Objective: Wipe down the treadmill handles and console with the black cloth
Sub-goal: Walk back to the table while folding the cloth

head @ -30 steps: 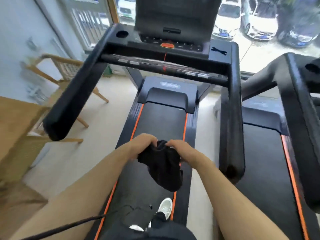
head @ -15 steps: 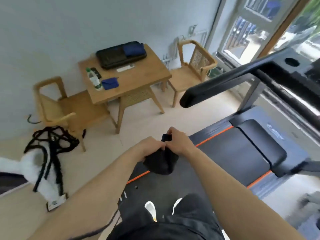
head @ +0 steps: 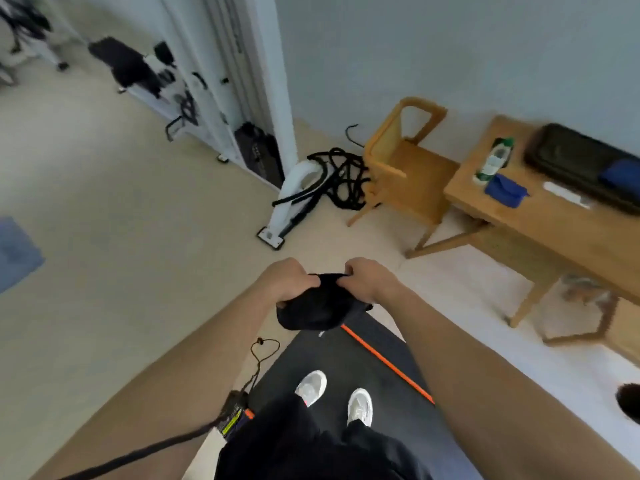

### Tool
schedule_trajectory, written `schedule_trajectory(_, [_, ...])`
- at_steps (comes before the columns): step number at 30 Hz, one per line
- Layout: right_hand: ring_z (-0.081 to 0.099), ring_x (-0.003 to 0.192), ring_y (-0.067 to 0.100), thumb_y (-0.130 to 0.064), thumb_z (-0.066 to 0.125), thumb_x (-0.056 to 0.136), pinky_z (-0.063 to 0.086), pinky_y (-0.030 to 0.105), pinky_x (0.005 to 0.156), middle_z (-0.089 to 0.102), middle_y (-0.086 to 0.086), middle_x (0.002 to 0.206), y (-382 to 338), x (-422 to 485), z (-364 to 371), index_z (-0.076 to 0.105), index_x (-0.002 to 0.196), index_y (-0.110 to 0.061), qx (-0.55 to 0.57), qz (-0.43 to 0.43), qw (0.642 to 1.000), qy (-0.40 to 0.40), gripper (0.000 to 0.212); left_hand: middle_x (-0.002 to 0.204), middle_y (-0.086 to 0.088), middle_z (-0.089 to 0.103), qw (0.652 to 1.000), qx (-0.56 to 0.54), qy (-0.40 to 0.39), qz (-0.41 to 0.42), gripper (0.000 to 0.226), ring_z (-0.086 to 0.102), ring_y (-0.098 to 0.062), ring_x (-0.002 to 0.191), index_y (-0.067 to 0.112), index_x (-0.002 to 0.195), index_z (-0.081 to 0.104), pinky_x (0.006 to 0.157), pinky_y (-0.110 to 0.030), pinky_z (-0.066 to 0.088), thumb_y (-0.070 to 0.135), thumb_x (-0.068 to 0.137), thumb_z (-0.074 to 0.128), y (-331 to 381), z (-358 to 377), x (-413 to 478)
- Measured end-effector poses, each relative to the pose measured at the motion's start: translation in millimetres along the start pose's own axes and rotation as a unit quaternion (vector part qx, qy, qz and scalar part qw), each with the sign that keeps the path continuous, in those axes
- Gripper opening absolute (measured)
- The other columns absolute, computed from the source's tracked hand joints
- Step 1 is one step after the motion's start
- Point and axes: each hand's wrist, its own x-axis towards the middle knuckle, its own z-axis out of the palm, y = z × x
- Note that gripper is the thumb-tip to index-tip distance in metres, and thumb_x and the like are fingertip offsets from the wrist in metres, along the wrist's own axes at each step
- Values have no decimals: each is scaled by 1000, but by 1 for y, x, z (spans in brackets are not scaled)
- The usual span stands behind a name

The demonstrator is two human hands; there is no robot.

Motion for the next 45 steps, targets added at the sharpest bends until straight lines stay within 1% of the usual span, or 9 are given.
schedule_trajectory(8, [57,91,26,-38,56,91,42,34,72,58,0,93,-132,58,43,43,73,-26,-84,-127,988,-33,25,71,2,61,982,-74,158,-74,31,59,-18,69,20,69,58,58,-29,41,46,84,67,-127,-59,-32])
schedule_trajectory(14, [57,87,24,-38,60,89,46,37,74,53,-6,76,-221,112,73,43,71,-27,-76,-148,984,-64,28,72,5,65,965,-189,169,-70,23,62,-17,70,21,68,63,71,-37,55,35,74,80,-221,-109,-24])
schedule_trajectory(24, [54,72,19,-34,65,85,39,31,60,54,-4,71,-308,220,79,46,70,-25,-39,-131,990,-26,26,52,1,51,977,-115,167,-58,41,48,-19,53,20,55,57,54,-29,35,39,89,66,-293,-203,65])
schedule_trajectory(27, [50,68,18,-29,65,85,35,30,56,52,-5,69,-316,272,77,45,70,-22,-6,-135,991,13,25,58,-1,60,983,-79,161,-42,36,55,-21,57,17,61,64,55,-31,40,41,88,66,-299,-232,118])
schedule_trajectory(31, [45,61,17,-23,63,84,34,30,53,49,-4,66,-309,363,81,41,68,-21,35,-141,986,80,27,90,-3,71,994,-1,109,16,12,65,-24,85,13,93,72,74,-35,52,21,85,70,-309,-258,219])
schedule_trajectory(34, [47,63,18,-22,62,84,39,31,55,50,-3,67,-290,458,87,43,69,-21,29,-130,988,82,25,100,-8,71,991,127,39,20,21,66,-28,95,9,104,72,83,-40,54,8,89,57,-318,-271,325])
schedule_trajectory(39, [56,69,20,-26,70,83,45,31,59,54,0,75,-240,570,63,49,63,-21,22,-91,990,109,30,100,-8,66,969,234,54,60,17,61,-27,91,16,94,67,78,-38,52,29,96,56,-295,-302,462])
schedule_trajectory(42, [61,76,21,-29,72,77,53,35,64,60,1,80,-212,589,31,55,58,-21,0,-35,993,111,27,114,-4,52,952,281,64,108,24,48,-25,106,25,102,71,84,-44,51,42,94,58,-252,-324,505])
schedule_trajectory(45, [58,69,19,-23,68,83,50,33,64,60,2,69,-186,613,-10,56,64,-13,81,39,993,73,24,109,1,54,938,298,42,171,28,50,-21,106,25,99,74,84,-44,53,48,90,61,-202,-355,562])
